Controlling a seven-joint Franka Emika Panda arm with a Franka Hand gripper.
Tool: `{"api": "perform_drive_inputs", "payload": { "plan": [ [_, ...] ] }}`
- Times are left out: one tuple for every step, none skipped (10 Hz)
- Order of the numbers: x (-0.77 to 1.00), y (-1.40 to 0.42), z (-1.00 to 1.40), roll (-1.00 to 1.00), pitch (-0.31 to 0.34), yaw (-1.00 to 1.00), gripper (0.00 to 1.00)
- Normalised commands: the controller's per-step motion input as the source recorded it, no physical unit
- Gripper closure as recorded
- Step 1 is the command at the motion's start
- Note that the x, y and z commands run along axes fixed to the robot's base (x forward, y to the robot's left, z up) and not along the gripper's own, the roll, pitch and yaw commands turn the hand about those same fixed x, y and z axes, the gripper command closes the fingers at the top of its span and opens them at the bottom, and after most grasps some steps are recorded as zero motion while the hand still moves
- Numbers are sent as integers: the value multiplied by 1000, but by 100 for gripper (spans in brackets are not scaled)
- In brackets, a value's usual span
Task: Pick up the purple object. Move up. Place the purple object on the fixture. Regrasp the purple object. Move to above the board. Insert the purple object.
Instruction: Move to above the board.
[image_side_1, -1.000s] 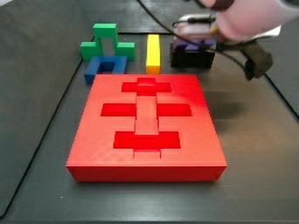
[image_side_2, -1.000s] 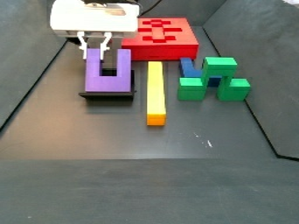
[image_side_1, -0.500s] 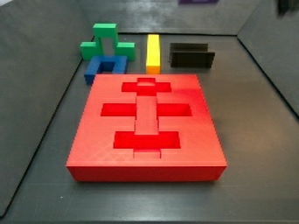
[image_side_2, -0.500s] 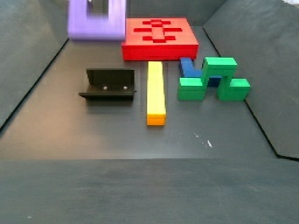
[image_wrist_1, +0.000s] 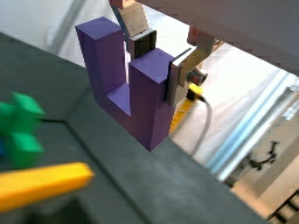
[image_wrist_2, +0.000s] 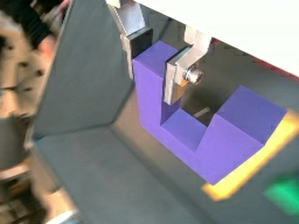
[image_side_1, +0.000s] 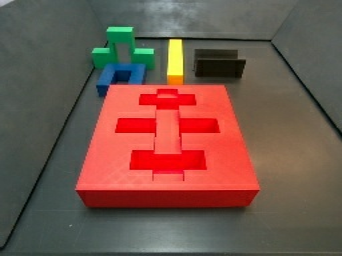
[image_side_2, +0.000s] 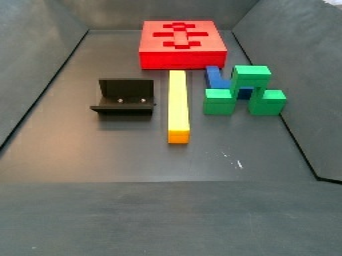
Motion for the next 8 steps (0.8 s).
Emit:
{"api": "perform_drive_inputs", "payload": {
  "plan": [
    [-1318, -1400, 309, -1000, 50, -62, 100],
    [-1364, -1400, 289, -1000, 46, -56, 100],
    [-1366, -1400, 293, -1000, 47, -53, 100],
    [-1400, -1394, 302, -1000, 49, -43, 100],
    [-583, -531, 117, -1000, 48, -36, 100],
    [-215, -153, 22, -1000, 55, -33, 100],
    [-99, -57, -3, -1000, 71, -37, 100],
    [-80, -53, 30, -1000, 39, -23, 100]
  ]
}}
